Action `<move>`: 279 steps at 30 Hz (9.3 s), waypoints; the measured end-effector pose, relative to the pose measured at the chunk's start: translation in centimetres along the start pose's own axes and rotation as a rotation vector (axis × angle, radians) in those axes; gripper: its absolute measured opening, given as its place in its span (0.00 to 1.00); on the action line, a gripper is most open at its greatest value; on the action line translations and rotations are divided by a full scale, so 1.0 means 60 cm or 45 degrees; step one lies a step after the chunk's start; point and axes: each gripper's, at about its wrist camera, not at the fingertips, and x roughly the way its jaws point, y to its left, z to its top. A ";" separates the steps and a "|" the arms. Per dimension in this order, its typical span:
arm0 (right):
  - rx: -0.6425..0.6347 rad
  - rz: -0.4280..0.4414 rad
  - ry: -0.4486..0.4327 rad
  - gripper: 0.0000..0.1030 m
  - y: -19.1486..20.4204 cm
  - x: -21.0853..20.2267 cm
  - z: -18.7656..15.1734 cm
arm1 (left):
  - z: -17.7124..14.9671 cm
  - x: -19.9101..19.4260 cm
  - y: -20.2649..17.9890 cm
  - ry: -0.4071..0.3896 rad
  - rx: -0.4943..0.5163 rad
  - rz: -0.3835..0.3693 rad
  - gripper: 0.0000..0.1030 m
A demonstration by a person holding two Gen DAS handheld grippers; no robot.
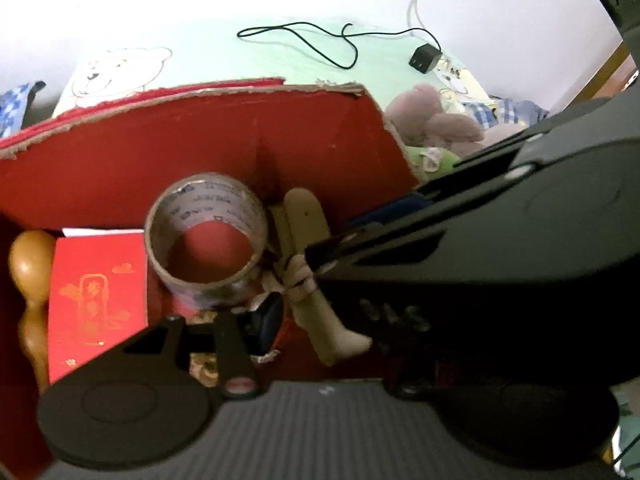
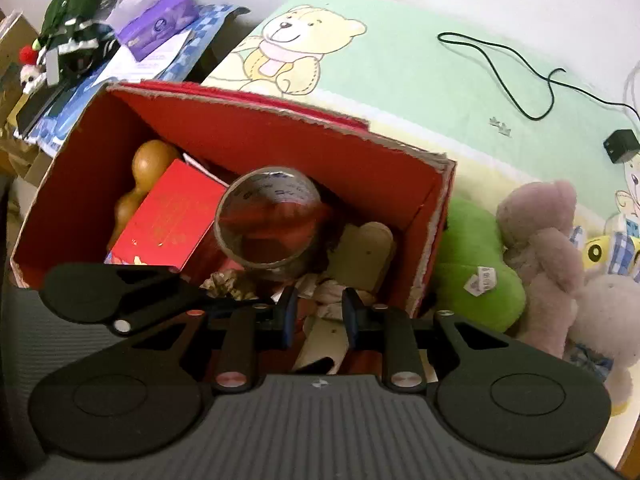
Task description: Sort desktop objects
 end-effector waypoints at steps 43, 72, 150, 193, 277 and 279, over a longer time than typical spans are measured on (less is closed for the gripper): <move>0.420 -0.036 -0.293 0.44 0.032 -0.044 -0.084 | -0.039 -0.104 0.068 -0.054 -0.058 0.630 0.85; 0.586 -0.129 -0.365 0.56 0.074 -0.027 -0.123 | -0.051 -0.105 0.107 -0.027 -0.118 0.649 0.96; 0.451 -0.111 -0.349 0.65 0.086 -0.076 -0.276 | -0.212 -0.142 0.000 0.080 -0.245 0.732 0.96; 0.565 -0.241 -0.332 0.65 0.107 -0.067 -0.254 | -0.171 -0.165 0.032 -0.021 -0.108 0.661 0.97; 0.506 -0.240 -0.372 0.67 0.157 -0.088 -0.197 | -0.168 -0.195 0.087 0.003 -0.215 0.629 0.97; 0.512 -0.249 -0.364 0.67 0.155 -0.085 -0.203 | -0.172 -0.191 0.084 0.009 -0.206 0.625 0.97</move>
